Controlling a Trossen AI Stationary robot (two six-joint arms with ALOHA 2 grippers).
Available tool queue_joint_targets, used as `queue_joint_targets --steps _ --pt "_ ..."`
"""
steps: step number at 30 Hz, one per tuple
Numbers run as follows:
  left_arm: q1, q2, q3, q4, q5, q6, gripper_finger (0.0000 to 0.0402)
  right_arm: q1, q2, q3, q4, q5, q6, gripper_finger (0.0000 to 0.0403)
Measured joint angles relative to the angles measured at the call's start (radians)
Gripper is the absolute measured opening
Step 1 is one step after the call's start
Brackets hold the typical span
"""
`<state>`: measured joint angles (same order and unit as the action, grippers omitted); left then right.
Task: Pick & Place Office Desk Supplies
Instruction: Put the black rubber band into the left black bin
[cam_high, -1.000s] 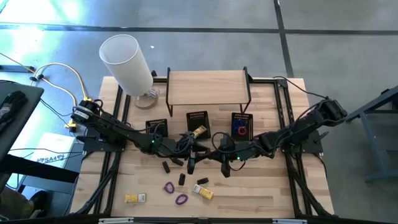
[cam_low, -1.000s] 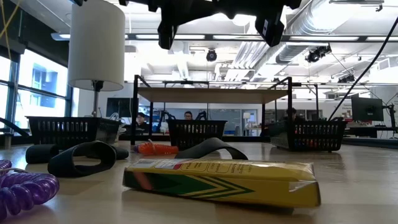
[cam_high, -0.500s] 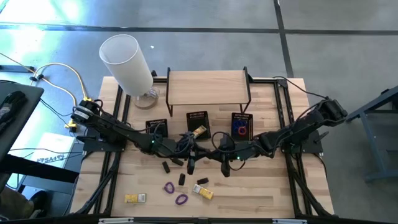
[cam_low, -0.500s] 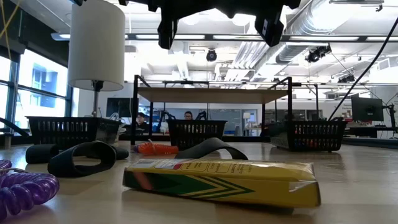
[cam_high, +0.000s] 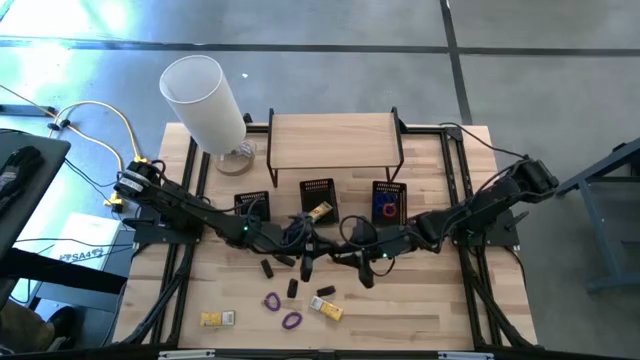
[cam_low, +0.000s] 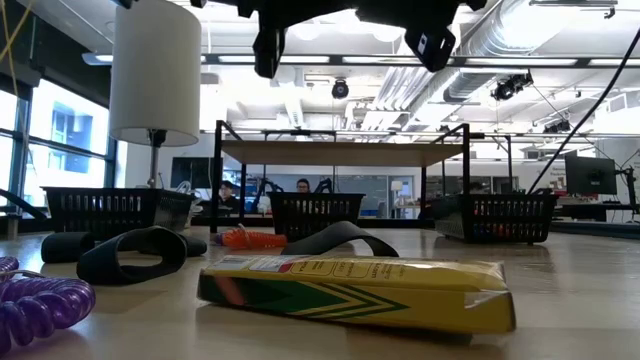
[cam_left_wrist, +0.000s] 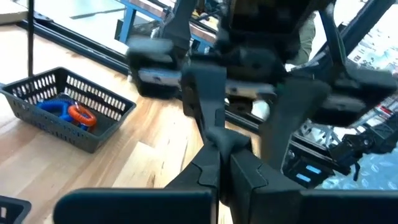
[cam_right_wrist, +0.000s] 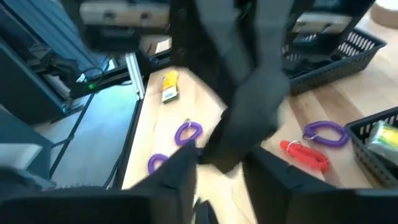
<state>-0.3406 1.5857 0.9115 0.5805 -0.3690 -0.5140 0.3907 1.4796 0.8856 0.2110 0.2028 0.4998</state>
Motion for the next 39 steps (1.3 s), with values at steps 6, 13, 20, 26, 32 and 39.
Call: queue_joint_targets --steps 6,13,20,26,32,39 --pt "0.001 -0.001 0.0 -0.001 -0.002 0.021 0.0002 0.001 0.0 0.0 -0.001 -0.009 -0.003 0.0204" --pt "-0.009 -0.069 0.0 -0.125 0.001 0.046 0.0001 0.017 -0.005 0.0 0.002 -0.008 -0.007 0.0246" --pt "-0.009 -0.194 0.0 -0.324 -0.019 0.024 0.0001 0.016 -0.005 0.0 0.003 -0.004 -0.007 0.0248" --pt "-0.009 -0.352 0.011 -0.636 -0.166 -0.057 0.0001 0.016 -0.005 0.0 0.002 -0.004 -0.007 0.0248" --pt "-0.009 -0.475 0.011 -0.867 -0.241 -0.18 0.0001 0.015 -0.005 0.0 0.001 -0.004 -0.008 0.0248" --pt "0.04 -0.52 0.015 -1.142 -0.252 -0.322 0.0001 0.015 -0.005 0.0 -0.002 0.002 -0.008 0.0248"
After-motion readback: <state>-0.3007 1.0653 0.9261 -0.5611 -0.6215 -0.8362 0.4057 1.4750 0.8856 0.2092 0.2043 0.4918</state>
